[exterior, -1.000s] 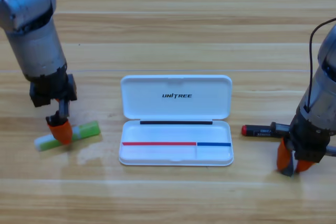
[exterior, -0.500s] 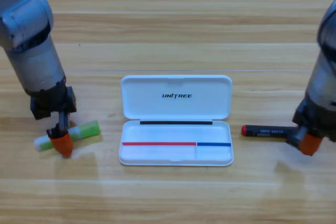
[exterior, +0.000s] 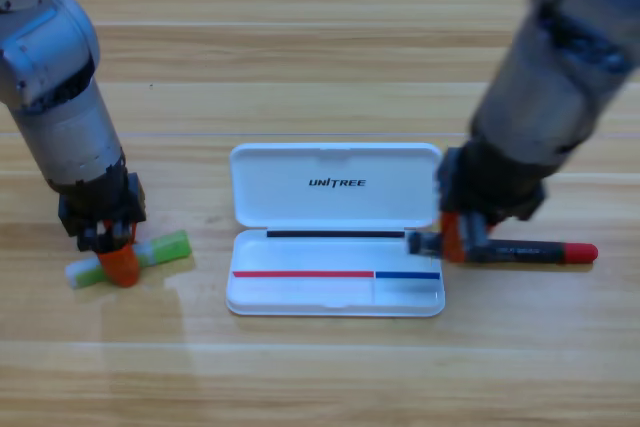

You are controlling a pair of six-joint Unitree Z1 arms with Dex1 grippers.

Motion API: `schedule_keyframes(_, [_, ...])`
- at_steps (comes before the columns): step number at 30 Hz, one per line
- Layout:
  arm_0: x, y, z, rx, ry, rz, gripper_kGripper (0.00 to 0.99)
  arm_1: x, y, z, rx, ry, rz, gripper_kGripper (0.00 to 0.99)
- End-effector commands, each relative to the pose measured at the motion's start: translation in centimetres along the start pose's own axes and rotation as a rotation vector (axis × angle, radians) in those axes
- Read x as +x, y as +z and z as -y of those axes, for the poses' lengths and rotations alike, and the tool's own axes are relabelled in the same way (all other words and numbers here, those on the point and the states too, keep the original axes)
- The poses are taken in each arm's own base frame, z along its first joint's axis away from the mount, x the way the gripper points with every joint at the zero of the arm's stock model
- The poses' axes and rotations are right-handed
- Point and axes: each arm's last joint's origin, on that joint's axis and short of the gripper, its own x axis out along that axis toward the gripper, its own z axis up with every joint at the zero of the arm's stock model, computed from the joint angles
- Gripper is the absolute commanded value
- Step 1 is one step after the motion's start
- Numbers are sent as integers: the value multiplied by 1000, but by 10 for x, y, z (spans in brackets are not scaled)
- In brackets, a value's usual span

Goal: Clean up eraser and pencils

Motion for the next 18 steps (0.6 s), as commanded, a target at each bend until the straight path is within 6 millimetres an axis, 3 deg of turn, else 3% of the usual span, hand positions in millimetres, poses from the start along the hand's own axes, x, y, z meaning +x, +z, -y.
schedule_keyframes(1, [26,-9,-1,7,-54,-67,0,60,24,4,-73,106,-111,0])
schedule_keyframes(7, [1,-9,-3,-8,6,-51,0,74,28,18,-66,89,-138,0])
schedule_keyframes(18, [-64,-5,-9,-14,75,-35,0,93,20,26,-48,114,-186,0])
